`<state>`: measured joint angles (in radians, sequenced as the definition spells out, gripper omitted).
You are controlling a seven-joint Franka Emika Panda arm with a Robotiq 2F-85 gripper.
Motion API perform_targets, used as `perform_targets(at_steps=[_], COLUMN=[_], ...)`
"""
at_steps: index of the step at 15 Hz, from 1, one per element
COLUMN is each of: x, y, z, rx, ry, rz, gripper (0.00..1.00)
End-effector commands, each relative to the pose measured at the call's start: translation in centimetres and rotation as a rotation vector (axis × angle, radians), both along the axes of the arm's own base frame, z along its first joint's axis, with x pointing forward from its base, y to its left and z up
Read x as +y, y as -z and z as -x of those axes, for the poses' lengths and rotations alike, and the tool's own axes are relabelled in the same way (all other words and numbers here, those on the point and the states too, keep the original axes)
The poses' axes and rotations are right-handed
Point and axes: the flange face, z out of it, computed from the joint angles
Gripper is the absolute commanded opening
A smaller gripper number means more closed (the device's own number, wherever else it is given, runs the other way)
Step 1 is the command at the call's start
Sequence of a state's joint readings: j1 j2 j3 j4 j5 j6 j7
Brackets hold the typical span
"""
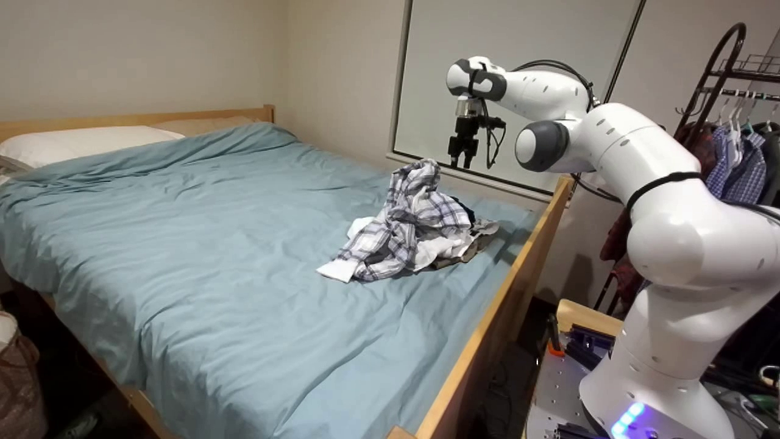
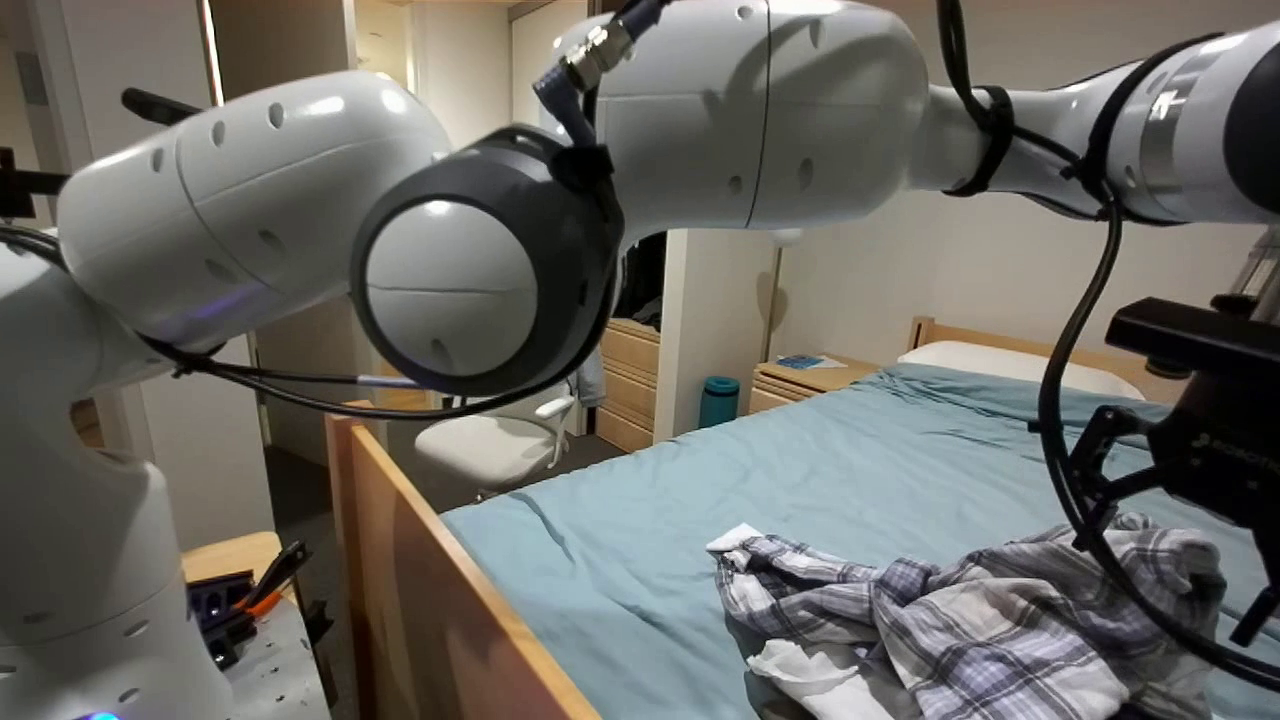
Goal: Put the checked object on top of the white object
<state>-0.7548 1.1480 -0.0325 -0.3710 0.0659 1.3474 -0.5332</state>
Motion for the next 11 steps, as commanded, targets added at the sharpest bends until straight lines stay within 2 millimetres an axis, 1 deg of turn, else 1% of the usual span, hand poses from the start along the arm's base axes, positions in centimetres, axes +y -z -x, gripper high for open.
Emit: perform_targets(at_steps=[1,6,7,9,11], x=[-1.0,-3.4,-2.9,-3.5,-3.5], y=[-2.2,-3.6,-2.6,-2.8,-2.9], z=[2.5,5.3,4.2,4.8,4.9], rx=[0.051,0.104,0.073,0.083,0.083], ry=[-0.192,-0.458,-0.369,-0.42,-0.432], rz=[-0.007,0.016,0.023,0.025,0.025], gripper=[1.0,1.0,1.0,1.0,1.0])
